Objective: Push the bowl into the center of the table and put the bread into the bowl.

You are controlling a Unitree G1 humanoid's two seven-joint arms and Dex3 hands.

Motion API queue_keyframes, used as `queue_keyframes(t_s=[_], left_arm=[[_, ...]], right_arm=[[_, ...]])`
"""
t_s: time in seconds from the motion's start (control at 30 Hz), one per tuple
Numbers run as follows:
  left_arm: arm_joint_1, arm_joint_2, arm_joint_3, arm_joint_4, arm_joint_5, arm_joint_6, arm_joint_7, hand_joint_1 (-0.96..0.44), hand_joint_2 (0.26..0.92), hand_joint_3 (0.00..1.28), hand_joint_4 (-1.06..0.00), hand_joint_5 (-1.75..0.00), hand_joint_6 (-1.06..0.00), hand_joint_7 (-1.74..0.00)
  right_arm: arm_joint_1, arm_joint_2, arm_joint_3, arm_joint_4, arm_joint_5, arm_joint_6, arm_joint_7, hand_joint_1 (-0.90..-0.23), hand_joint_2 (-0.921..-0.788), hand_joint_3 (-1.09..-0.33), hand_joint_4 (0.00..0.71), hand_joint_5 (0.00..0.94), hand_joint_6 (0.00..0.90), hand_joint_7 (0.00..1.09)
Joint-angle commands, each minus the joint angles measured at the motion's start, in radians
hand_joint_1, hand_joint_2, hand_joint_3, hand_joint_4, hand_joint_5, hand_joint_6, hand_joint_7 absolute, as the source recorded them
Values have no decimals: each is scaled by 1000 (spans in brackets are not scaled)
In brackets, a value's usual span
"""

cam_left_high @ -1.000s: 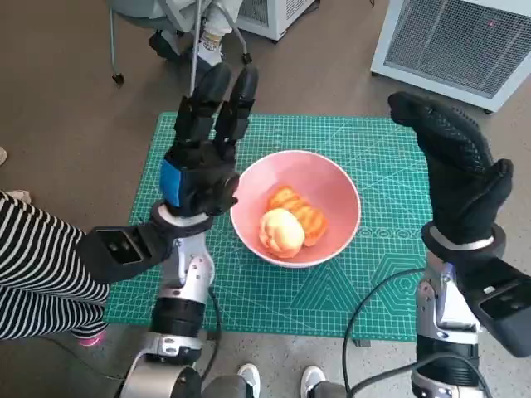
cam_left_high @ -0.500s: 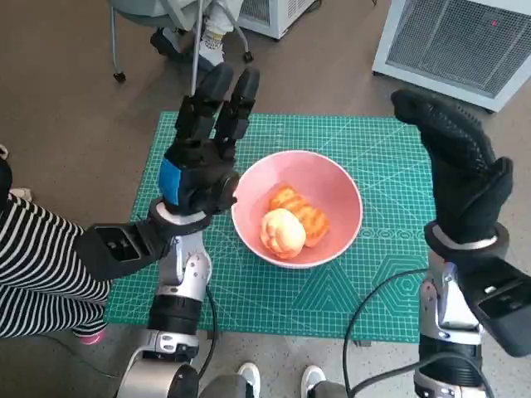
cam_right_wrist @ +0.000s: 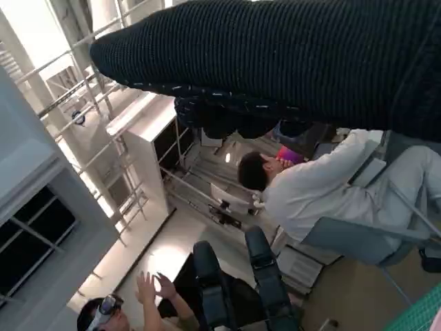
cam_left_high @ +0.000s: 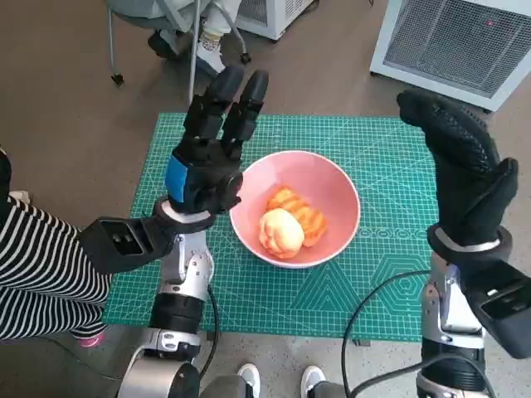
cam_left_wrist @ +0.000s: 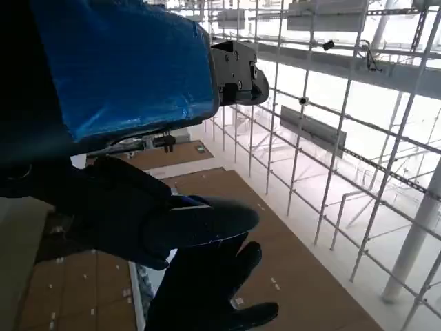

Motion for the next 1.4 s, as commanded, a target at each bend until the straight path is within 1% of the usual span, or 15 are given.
queue_keyframes(t_s=[0.03, 0.27, 0.53, 0.8, 1.4], left_arm=[[-24, 7, -3, -6, 0, 7, -14, -709, 921, 465, -89, -38, 1, -442], [-29, 9, -1, -9, 4, 13, -13, -711, 921, 460, -104, -44, 1, -456], [-28, 2, 0, -22, 14, 8, 12, -710, 921, 453, -112, -45, 1, -474], [-21, 1, -1, -45, 8, 14, 29, -689, 921, 442, -118, -45, 1, -513], [3, 18, -2, -90, 15, 39, 42, -668, 921, 415, -117, -37, 1, -494]], right_arm=[[19, -4, 7, -4, -25, 17, -13, -649, -921, -686, 146, 1, 36, 438], [16, -4, 6, -6, -32, 21, -19, -652, -921, -685, 146, 1, 38, 434], [10, -2, 10, -3, -36, 23, -21, -653, -921, -685, 146, 0, 40, 431], [3, 0, 16, 1, -32, 24, -19, -655, -921, -687, 143, 0, 45, 429], [6, 8, 35, 3, -17, 19, -11, -659, -921, -690, 144, 1, 48, 423]])
